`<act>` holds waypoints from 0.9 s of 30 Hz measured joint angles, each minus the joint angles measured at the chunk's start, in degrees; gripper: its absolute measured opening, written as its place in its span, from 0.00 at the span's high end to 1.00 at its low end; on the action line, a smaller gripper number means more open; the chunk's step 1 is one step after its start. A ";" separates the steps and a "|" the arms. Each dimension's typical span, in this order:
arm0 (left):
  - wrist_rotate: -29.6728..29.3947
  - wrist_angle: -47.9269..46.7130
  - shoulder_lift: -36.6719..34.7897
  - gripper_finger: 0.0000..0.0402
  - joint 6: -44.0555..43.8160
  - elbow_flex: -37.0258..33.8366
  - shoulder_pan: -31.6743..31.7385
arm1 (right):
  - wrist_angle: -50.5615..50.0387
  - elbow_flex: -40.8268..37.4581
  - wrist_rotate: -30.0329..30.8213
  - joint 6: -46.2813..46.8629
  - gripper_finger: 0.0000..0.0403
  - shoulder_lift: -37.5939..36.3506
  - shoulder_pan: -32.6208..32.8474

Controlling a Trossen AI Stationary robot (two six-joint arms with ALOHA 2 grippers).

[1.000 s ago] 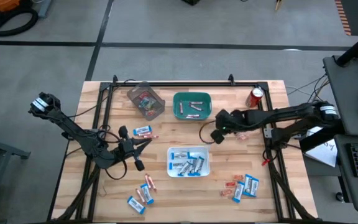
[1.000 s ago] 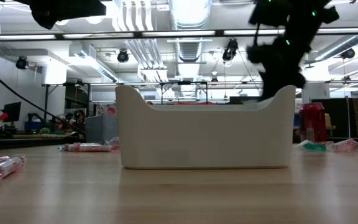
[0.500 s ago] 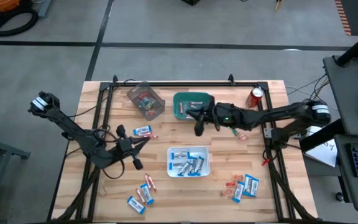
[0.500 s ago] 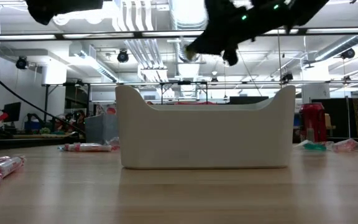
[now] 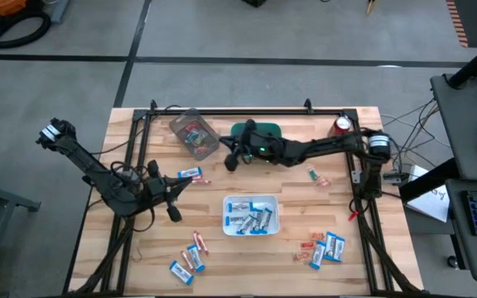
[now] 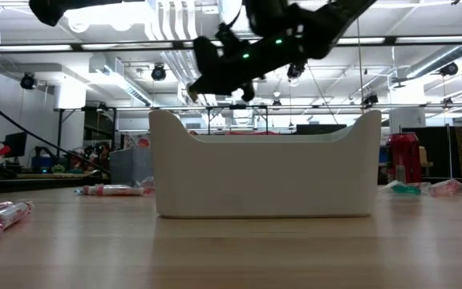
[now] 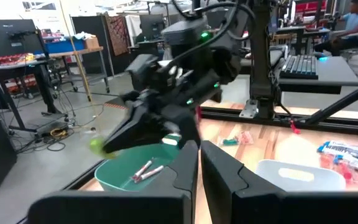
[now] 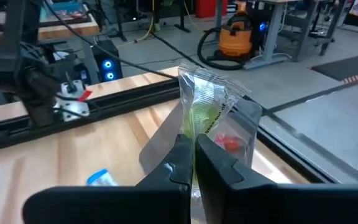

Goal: Sort candy
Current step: Put the green gummy into the black bin

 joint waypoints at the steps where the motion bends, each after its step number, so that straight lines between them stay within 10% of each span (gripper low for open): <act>1: 0.00 -0.43 -0.02 0.99 -0.59 0.00 0.00 | -0.59 1.62 0.00 -0.38 0.98 1.28 -0.27; 27: 0.04 -3.33 -1.98 0.99 -1.37 0.00 -2.05 | -3.92 21.64 -0.15 -0.16 0.91 19.67 -4.39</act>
